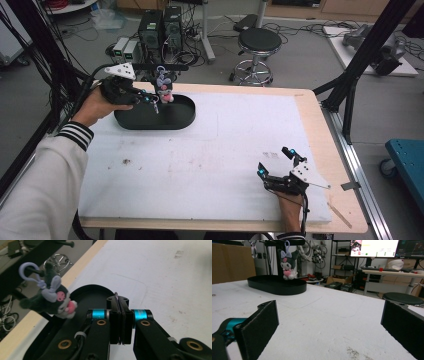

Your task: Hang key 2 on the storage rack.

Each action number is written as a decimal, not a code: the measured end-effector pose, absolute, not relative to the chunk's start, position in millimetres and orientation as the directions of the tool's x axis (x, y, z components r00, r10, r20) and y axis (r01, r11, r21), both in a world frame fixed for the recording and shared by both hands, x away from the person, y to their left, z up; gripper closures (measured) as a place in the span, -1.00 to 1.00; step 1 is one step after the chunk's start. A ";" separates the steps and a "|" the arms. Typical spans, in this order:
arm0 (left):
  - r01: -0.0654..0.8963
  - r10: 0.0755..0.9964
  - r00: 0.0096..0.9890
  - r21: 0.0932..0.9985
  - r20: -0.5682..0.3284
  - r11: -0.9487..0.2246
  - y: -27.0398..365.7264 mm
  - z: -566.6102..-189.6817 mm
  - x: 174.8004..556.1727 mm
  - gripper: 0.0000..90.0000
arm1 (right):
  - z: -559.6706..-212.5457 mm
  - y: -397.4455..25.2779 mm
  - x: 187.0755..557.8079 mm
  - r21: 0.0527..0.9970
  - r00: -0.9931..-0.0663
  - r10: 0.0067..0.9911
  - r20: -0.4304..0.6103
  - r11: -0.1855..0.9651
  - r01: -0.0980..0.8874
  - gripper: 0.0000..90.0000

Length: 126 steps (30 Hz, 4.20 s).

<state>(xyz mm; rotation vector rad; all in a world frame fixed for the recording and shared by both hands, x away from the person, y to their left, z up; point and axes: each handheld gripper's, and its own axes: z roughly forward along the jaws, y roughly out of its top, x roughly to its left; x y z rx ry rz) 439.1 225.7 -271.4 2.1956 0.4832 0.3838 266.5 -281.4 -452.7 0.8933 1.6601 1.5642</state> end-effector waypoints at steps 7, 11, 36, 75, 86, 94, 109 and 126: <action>0.209 0.482 0.868 0.788 0.123 -0.578 237.1 -261.7 445.2 0.96 | -452.7 -281.6 266.8 0.999 -0.533 0.846 -0.022 0.044 0.029 -0.99; 0.213 0.493 0.861 0.792 0.124 -0.572 243.5 -257.5 450.0 0.96 | -452.7 -281.7 266.9 0.999 -0.533 0.846 -0.021 0.043 0.029 -0.99; 0.274 0.586 0.799 0.786 0.134 -0.554 267.1 -242.6 477.7 0.96 | -452.7 -281.2 266.8 0.999 -0.530 0.848 -0.024 0.045 0.025 -0.99; 0.361 0.667 0.734 0.757 0.130 -0.544 265.3 -257.4 512.8 0.96 | -452.7 -281.6 266.8 0.999 -0.530 0.848 -0.020 0.043 0.030 -0.99; 0.367 0.681 0.720 0.757 0.137 -0.541 266.1 -260.0 519.4 0.96 | -452.7 -281.9 266.7 0.999 -0.532 0.847 -0.017 0.041 0.033 -0.99; 0.371 0.693 0.705 0.756 0.149 -0.539 266.5 -262.0 523.9 0.96 | -452.6 -281.8 266.7 0.999 -0.532 0.847 -0.016 0.040 0.033 -0.99; 0.366 0.722 0.673 0.776 0.161 -0.514 264.5 -266.9 532.3 0.96 | -452.7 -281.9 266.7 0.999 -0.532 0.847 -0.015 0.039 0.034 -0.99; 0.281 0.726 0.675 0.864 0.132 -0.418 265.6 -256.6 522.3 -0.19 | -452.7 -281.5 266.8 0.999 -0.531 0.847 -0.018 0.040 0.030 -0.99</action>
